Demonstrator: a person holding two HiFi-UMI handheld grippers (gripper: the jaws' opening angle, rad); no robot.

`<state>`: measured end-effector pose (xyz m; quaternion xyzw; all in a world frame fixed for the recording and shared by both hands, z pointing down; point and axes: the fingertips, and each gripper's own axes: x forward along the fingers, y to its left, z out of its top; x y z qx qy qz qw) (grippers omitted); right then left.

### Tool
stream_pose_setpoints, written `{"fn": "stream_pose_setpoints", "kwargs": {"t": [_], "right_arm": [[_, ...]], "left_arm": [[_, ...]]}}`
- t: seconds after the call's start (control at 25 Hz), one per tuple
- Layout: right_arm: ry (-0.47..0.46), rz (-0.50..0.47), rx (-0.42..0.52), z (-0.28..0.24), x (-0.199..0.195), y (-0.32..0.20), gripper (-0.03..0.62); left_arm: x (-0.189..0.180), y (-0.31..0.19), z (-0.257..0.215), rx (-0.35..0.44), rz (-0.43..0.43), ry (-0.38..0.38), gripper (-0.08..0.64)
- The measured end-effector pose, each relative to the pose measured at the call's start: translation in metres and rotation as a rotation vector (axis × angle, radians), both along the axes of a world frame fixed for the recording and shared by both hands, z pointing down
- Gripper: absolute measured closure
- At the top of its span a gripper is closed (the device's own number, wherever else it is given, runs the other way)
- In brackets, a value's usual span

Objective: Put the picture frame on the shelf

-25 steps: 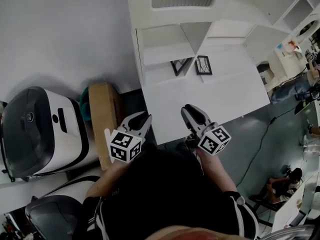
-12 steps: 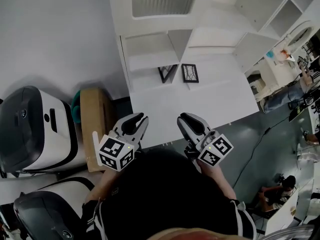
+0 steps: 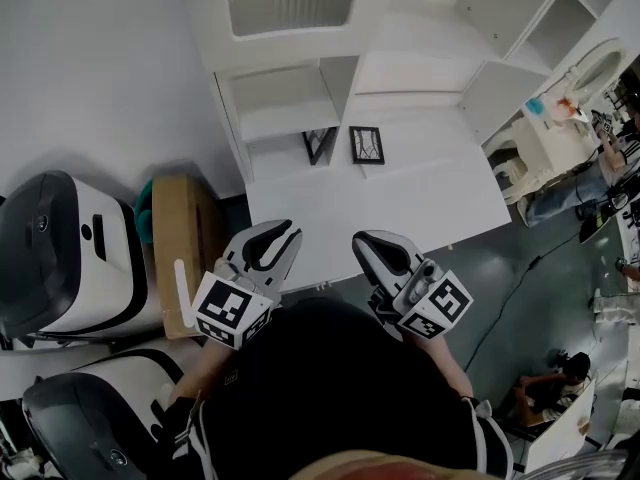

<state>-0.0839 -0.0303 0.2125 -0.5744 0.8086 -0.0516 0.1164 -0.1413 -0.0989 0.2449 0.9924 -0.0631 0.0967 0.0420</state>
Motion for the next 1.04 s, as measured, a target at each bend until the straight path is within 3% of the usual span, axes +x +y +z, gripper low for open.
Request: {"fn": "stream_pose_setpoints", "kwargs": {"t": [1.04], "right_arm": [[-0.018,0.055,-0.052,0.025,0.032,0.017,0.574]], "left_arm": [[0.029,0.017,0.005,-0.026,0.033,-0.011,0.488]]}}
